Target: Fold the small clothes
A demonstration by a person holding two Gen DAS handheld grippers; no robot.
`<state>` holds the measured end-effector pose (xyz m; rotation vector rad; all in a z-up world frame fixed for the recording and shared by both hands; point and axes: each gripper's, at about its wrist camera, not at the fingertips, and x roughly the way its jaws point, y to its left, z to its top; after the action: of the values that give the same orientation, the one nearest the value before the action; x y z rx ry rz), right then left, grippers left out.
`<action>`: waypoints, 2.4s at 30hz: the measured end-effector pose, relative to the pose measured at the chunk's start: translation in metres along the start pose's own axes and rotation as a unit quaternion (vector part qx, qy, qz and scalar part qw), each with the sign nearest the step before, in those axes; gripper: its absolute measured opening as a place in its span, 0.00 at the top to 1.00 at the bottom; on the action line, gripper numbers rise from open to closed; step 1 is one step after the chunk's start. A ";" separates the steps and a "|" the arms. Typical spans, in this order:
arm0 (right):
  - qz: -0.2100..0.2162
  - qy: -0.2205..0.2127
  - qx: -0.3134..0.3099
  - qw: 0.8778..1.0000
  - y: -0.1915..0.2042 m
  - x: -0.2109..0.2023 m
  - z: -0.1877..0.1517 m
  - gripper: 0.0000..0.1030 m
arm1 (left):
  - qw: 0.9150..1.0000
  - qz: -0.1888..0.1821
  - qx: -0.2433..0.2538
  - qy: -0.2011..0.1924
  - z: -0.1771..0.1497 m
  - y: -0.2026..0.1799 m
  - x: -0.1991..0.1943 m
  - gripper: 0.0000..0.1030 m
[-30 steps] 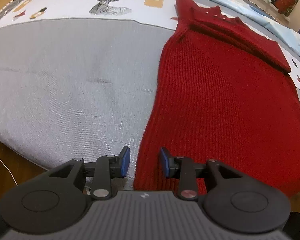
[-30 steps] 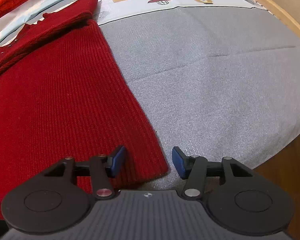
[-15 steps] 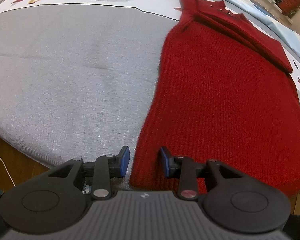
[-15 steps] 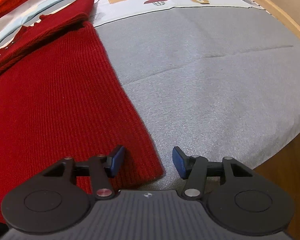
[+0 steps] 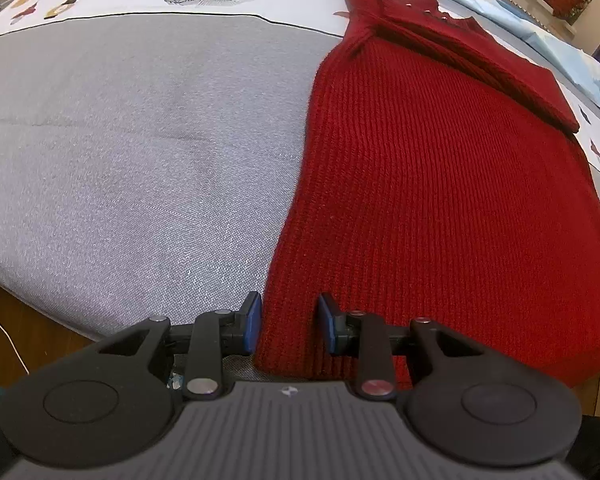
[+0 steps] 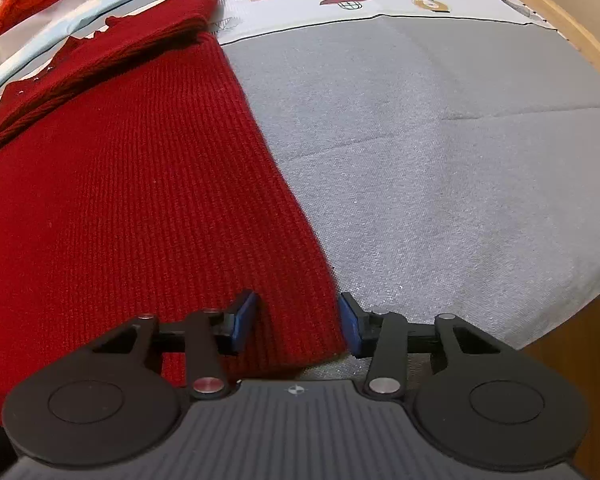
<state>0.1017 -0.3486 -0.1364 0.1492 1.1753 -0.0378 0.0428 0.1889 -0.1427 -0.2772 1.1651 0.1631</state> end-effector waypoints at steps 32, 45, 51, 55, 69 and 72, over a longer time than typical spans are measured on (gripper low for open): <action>0.077 -0.033 0.026 0.996 -0.001 -0.030 -0.002 0.83 | 0.997 -0.026 0.041 -0.068 -0.004 -0.013 -0.033 0.91; 0.254 -0.190 0.059 0.946 -0.033 -0.162 -0.003 0.95 | 0.965 -0.150 0.090 -0.197 -0.005 -0.017 -0.176 0.93; 0.290 -0.232 0.073 0.926 -0.062 -0.225 -0.030 0.95 | 0.954 -0.209 0.057 -0.209 -0.020 0.016 -0.250 0.93; 0.310 -0.250 0.103 0.911 -0.082 -0.251 -0.025 0.95 | 0.950 -0.235 0.002 -0.204 0.004 0.039 -0.258 0.94; 0.114 -0.124 0.102 0.980 -0.018 -0.038 0.123 0.75 | 0.979 -0.127 -0.122 -0.103 0.166 0.063 -0.056 0.67; 0.136 -0.100 0.129 0.977 -0.015 -0.020 0.127 0.68 | 0.979 -0.142 -0.133 -0.065 0.166 0.060 -0.042 0.56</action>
<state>0.2083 -0.3821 -0.0715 0.5222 0.9364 0.0353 0.1570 0.2962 -0.0513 -0.6563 0.9615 0.0828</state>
